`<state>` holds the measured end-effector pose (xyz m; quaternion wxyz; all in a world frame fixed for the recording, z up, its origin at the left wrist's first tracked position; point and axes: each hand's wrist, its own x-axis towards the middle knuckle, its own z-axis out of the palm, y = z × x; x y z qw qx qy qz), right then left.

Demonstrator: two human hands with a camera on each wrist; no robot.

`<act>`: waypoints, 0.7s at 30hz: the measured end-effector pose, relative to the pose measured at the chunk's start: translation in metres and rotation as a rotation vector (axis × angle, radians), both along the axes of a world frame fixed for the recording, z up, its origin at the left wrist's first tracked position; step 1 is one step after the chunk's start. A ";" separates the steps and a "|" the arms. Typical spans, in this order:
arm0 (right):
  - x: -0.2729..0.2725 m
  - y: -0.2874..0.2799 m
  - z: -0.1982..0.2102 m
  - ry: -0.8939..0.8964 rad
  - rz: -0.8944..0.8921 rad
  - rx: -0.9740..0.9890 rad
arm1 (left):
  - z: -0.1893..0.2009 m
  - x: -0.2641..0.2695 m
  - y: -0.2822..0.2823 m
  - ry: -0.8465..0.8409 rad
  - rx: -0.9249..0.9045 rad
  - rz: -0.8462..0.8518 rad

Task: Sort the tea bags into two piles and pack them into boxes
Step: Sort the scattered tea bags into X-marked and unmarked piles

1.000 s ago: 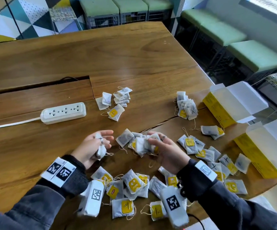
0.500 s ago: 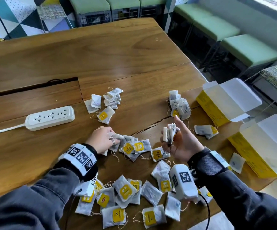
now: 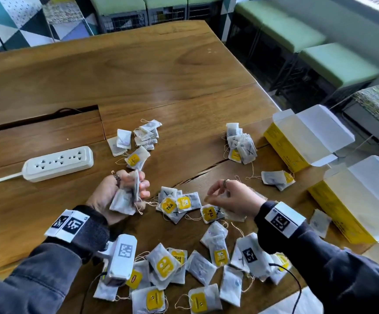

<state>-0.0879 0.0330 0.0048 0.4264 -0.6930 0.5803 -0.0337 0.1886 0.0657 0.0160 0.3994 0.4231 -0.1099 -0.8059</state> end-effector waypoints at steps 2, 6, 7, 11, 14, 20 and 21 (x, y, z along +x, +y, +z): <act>-0.001 0.002 -0.003 0.036 0.057 -0.021 | 0.000 -0.001 0.000 0.069 0.018 -0.031; -0.001 0.002 -0.006 0.120 0.171 -0.040 | -0.004 0.001 0.003 0.152 0.035 -0.066; 0.000 0.003 -0.006 0.152 0.196 -0.046 | -0.005 0.003 0.004 0.185 0.031 -0.083; 0.004 0.002 -0.006 0.288 0.266 -0.076 | -0.003 0.003 0.010 0.207 0.023 -0.099; 0.000 0.001 0.000 0.335 0.305 -0.143 | -0.003 0.006 0.012 0.145 0.062 -0.056; -0.010 -0.009 0.033 -0.100 0.116 -0.069 | 0.001 0.008 0.008 -0.242 0.108 -0.116; -0.003 -0.011 0.033 -0.174 0.110 -0.047 | 0.002 0.005 0.006 -0.360 0.096 -0.156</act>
